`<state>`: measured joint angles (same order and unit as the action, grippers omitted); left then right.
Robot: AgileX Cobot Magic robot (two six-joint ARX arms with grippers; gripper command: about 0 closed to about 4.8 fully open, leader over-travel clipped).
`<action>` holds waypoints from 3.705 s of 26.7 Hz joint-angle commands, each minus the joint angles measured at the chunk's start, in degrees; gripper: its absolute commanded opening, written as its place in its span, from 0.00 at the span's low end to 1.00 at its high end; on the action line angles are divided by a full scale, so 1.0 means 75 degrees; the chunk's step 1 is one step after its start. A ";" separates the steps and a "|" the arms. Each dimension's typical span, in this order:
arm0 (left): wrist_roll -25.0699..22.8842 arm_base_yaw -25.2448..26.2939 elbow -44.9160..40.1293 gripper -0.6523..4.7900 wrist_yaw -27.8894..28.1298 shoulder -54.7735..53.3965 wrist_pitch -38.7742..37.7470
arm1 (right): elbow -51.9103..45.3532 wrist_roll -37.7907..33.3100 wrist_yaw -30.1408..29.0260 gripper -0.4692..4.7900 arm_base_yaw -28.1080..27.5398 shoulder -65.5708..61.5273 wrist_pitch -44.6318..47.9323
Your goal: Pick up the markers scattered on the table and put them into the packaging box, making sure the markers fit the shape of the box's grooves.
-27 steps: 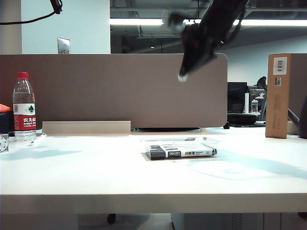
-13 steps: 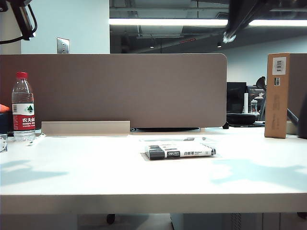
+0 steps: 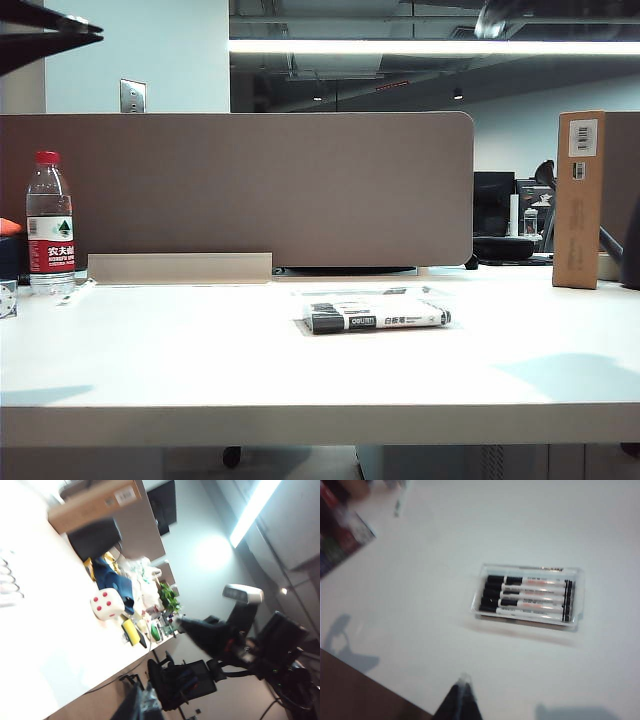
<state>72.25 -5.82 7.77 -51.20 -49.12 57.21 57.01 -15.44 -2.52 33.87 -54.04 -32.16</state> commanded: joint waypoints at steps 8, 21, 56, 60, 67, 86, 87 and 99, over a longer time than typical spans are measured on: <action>-0.3191 -0.0178 0.0064 0.11 0.1562 0.3826 -0.6575 | -0.0393 -0.1271 0.1262 0.08 0.0691 0.0816 0.0286; -0.6076 -0.0236 0.0224 0.11 0.3768 0.6452 -0.9317 | -0.3150 -0.1364 0.3969 0.08 0.2862 0.1128 0.3960; -0.8810 0.0192 -0.0968 0.12 0.6846 0.6470 -0.6988 | -0.3579 -0.1361 0.3928 0.08 0.2894 0.0912 0.3858; -0.9331 0.0711 -0.0976 0.12 0.6376 0.6470 -0.7082 | -0.3579 -0.1364 0.3928 0.08 0.2894 0.0912 0.3861; -0.9707 0.1221 -0.0976 0.12 0.6135 0.6531 -0.7452 | -0.3579 -0.1364 0.3926 0.08 0.2894 0.0912 0.3858; -0.9361 0.0685 -0.0976 0.12 0.6339 0.6531 -0.7446 | -0.3579 -0.1364 0.3926 0.08 0.2894 0.0912 0.3861; -0.9369 0.0685 -0.0976 0.12 0.6339 0.6531 -0.7440 | -0.3579 -0.1364 0.3926 0.08 0.2894 0.0912 0.3861; -0.9372 0.0679 -0.0976 0.12 0.6315 0.6531 -0.7449 | -0.3579 -0.1364 0.3926 0.08 0.2894 0.0912 0.3861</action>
<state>2.17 -0.69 0.19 -3.86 -0.16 0.62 29.89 -25.56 26.94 55.55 -47.29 -3.88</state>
